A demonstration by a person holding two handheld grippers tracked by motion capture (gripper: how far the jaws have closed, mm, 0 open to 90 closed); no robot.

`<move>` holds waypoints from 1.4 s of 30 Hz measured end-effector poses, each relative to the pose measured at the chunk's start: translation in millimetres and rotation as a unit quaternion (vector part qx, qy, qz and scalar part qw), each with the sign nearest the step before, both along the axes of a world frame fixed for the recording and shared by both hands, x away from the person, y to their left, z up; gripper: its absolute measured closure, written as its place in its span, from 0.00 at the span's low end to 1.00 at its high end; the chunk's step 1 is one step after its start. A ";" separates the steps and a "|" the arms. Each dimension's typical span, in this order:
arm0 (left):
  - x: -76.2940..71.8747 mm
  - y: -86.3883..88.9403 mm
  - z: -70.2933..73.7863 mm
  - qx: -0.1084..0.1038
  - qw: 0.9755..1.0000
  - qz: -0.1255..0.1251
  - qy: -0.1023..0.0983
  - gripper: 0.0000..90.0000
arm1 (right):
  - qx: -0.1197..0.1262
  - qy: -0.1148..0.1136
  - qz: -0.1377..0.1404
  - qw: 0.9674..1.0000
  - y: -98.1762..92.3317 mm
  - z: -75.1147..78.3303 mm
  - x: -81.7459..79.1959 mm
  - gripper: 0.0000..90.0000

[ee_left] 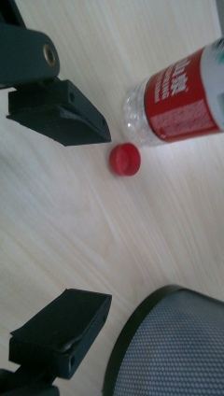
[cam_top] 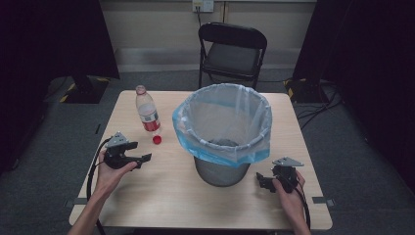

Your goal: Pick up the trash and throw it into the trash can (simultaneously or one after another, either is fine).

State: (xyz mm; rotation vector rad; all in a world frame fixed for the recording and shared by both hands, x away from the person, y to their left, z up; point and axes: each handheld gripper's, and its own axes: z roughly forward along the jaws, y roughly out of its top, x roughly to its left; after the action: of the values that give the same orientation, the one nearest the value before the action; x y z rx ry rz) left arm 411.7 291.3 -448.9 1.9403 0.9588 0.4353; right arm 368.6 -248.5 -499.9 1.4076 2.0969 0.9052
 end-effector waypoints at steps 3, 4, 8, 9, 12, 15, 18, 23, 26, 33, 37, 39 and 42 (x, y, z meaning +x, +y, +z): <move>8.3 2.3 4.2 0.005 1.000 -0.007 0.012 0.22 | 0.000 0.000 0.000 1.000 0.0 0.0 0.0 0.12; 10.6 2.8 6.6 0.012 1.000 -0.008 0.007 0.22 | 0.000 0.000 0.000 1.000 0.0 0.0 0.0 0.12; 21.4 6.1 13.9 0.006 1.000 -0.004 0.004 0.20 | 0.000 0.000 0.000 1.000 0.0 0.0 0.0 0.12; 24.4 6.6 15.0 0.009 1.000 -0.002 0.001 0.20 | 0.000 0.000 0.000 1.000 0.0 0.0 0.0 0.12; 30.2 7.1 15.9 0.005 1.000 0.003 0.006 0.19 | 0.000 0.000 0.000 1.000 0.0 0.0 0.0 0.12; 40.1 8.1 17.4 0.006 1.000 0.011 -0.003 0.18 | 0.000 0.000 0.000 1.000 0.0 0.0 0.0 0.12; 44.5 9.2 16.8 0.006 1.000 0.012 -0.007 0.18 | 0.000 0.000 0.000 1.000 0.0 0.0 0.0 0.12; 65.6 10.1 16.5 0.017 1.000 0.015 -0.002 0.18 | 0.000 0.000 0.000 1.000 0.0 0.0 0.0 0.12; 76.3 12.2 14.1 0.010 1.000 0.026 -0.001 0.18 | 0.000 0.000 0.000 1.000 0.0 0.0 0.0 0.12; 97.6 14.8 5.7 -0.002 0.999 0.033 0.014 0.17 | 0.000 0.000 0.000 1.000 0.0 0.0 0.0 0.12; 104.7 12.1 0.2 -0.004 0.999 0.039 0.002 0.18 | 0.000 0.000 0.000 1.000 0.0 0.0 0.0 0.12; 108.6 11.2 -5.6 -0.008 0.999 0.039 0.006 0.18 | 0.000 0.000 0.000 1.000 0.0 0.0 0.0 0.12; 114.5 7.2 -12.7 -0.030 0.998 0.047 0.003 0.18 | 0.000 0.000 0.000 1.000 0.0 0.0 0.0 0.12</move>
State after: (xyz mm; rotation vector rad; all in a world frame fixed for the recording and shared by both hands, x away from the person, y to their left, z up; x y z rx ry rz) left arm 526.2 298.6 -461.6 1.8498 1.0594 0.4498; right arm 368.6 -248.5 -499.9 1.4076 2.0971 0.9056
